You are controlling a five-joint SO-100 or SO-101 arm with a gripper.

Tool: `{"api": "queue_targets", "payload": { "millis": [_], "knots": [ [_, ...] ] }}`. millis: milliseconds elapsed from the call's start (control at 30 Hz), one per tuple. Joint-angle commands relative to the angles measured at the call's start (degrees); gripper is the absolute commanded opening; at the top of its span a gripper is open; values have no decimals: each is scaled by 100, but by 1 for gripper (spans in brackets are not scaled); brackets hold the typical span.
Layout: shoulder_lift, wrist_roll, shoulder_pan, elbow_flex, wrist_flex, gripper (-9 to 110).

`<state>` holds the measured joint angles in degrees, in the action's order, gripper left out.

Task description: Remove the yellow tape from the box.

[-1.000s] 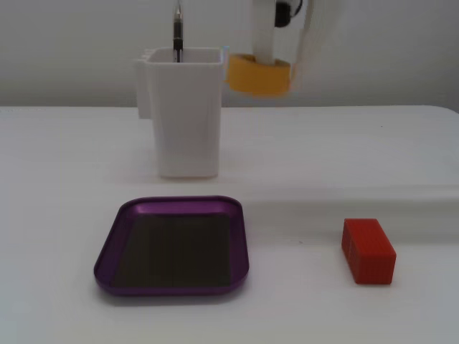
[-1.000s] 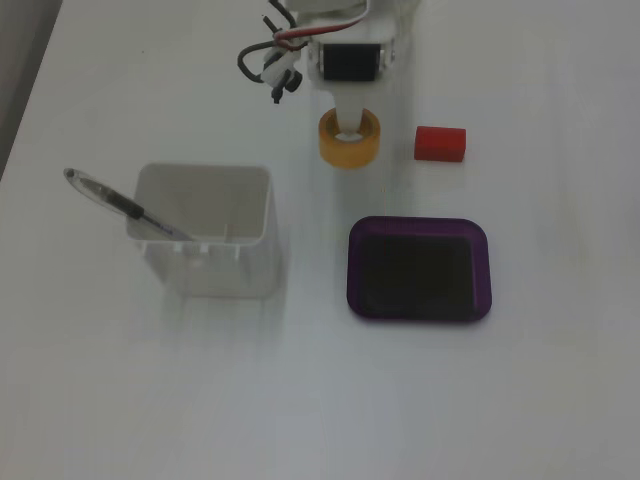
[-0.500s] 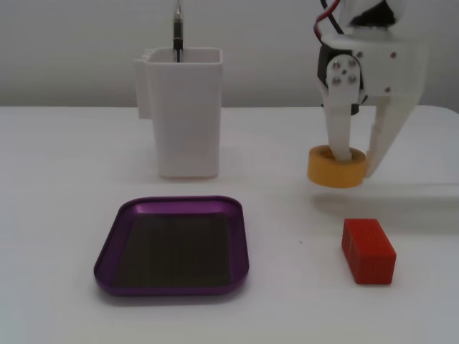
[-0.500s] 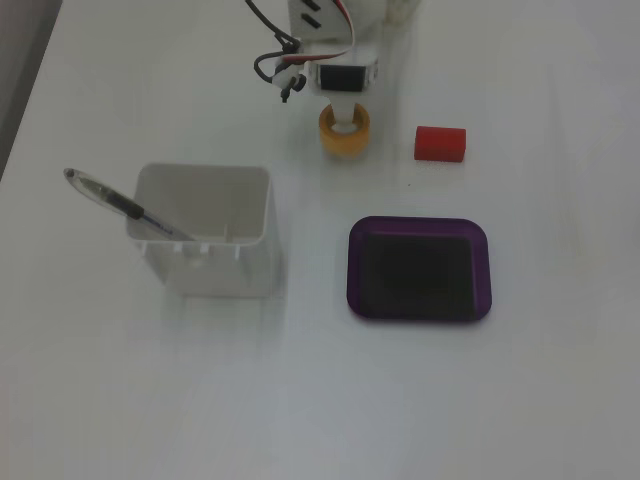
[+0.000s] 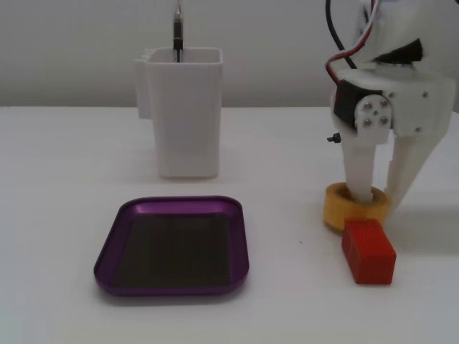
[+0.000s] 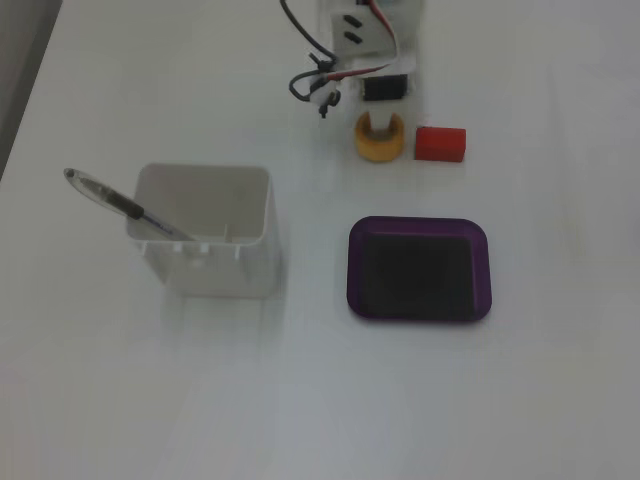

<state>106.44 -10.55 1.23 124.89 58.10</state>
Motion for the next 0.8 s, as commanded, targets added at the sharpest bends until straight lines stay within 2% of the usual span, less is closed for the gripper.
{"api": "queue_targets", "payload": {
  "millis": [0, 200, 300, 567, 767],
  "knots": [
    [272, 26, 193, -62, -26, 0],
    [325, -9, 132, -114, -18, 10],
    [352, -9, -141, -123, 35, 11],
    [466, -26, -940, -1529, 1529, 11],
    [1564, -26, -1195, -2470, 2417, 11]
  ]
}}
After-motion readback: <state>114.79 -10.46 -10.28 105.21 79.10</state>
